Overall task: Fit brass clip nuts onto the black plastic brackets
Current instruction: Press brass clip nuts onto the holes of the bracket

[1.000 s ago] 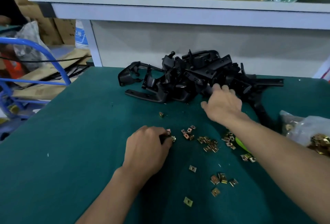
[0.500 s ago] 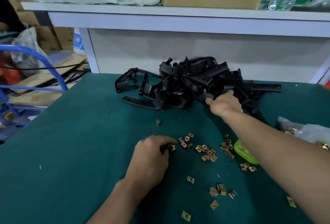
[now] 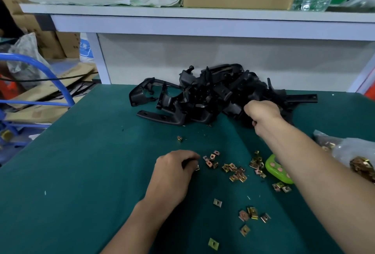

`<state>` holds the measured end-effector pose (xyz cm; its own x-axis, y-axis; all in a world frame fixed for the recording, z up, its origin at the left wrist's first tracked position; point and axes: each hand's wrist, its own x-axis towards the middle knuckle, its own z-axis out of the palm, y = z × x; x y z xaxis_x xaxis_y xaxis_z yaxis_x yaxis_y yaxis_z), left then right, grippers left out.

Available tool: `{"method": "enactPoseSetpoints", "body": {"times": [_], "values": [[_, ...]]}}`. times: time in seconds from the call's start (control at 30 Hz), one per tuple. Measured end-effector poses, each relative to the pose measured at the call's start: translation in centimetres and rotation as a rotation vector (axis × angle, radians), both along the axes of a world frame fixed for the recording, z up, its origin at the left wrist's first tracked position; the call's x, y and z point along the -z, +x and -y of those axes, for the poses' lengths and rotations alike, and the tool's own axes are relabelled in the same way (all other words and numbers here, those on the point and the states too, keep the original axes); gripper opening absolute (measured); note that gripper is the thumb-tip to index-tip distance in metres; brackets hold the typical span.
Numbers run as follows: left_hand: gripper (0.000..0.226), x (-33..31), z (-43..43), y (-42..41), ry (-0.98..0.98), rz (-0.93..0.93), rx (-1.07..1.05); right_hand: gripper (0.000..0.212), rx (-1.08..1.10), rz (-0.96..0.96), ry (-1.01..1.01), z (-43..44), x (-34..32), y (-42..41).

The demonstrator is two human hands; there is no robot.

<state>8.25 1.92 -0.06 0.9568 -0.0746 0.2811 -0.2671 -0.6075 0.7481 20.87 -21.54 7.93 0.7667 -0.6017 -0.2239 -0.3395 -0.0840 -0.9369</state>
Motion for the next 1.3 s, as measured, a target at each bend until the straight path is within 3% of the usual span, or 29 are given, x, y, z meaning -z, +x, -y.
{"method": "enactPoseSetpoints", "body": {"times": [0.07,0.13,0.27,0.4,0.5,0.6,0.67,0.77,0.93,1.13,1.3], "values": [[0.016,0.0,0.1,-0.1,0.024,-0.015,-0.002,0.024,-0.034,0.070,0.023,-0.5,-0.8,-3.7],[0.018,0.0,0.1,0.0,0.042,-0.030,-0.013,0.051,-0.091,0.109,-0.052,-1.4,-0.7,-8.1],[0.036,-0.2,0.2,-0.2,0.065,-0.069,0.023,0.070,-0.195,0.066,-0.660,-2.4,1.9,-15.7],[0.042,-0.4,0.5,-0.6,0.083,-0.100,0.076,0.069,-0.314,0.030,-1.026,-2.2,3.7,-18.6],[0.031,-0.8,0.9,-1.1,0.127,-0.071,0.103,0.061,-0.416,-0.010,-1.093,-1.5,4.0,-18.8],[0.043,-0.8,1.3,-1.7,0.216,0.025,0.135,0.059,-0.418,-0.071,-1.251,-0.8,4.4,-18.7],[0.038,-0.5,1.5,-1.8,0.269,0.081,0.160,0.058,-0.409,-0.124,-1.356,-0.5,4.6,-18.5],[0.032,-0.1,1.6,-1.5,0.287,0.116,0.158,0.058,-0.443,-0.108,-1.348,-0.7,4.9,-18.4],[0.018,-0.2,1.6,-1.5,0.252,0.090,0.157,0.053,-0.592,0.034,-1.149,-2.2,5.7,-18.5],[0.006,-0.9,2.3,-4.0,0.290,0.221,0.039,0.027,-0.364,-0.023,-1.122,-1.0,5.7,-18.3],[0.033,-1.8,3.0,-4.8,0.497,0.094,0.113,0.028,-0.293,-0.046,-1.041,-0.2,6.1,-18.0]]}}
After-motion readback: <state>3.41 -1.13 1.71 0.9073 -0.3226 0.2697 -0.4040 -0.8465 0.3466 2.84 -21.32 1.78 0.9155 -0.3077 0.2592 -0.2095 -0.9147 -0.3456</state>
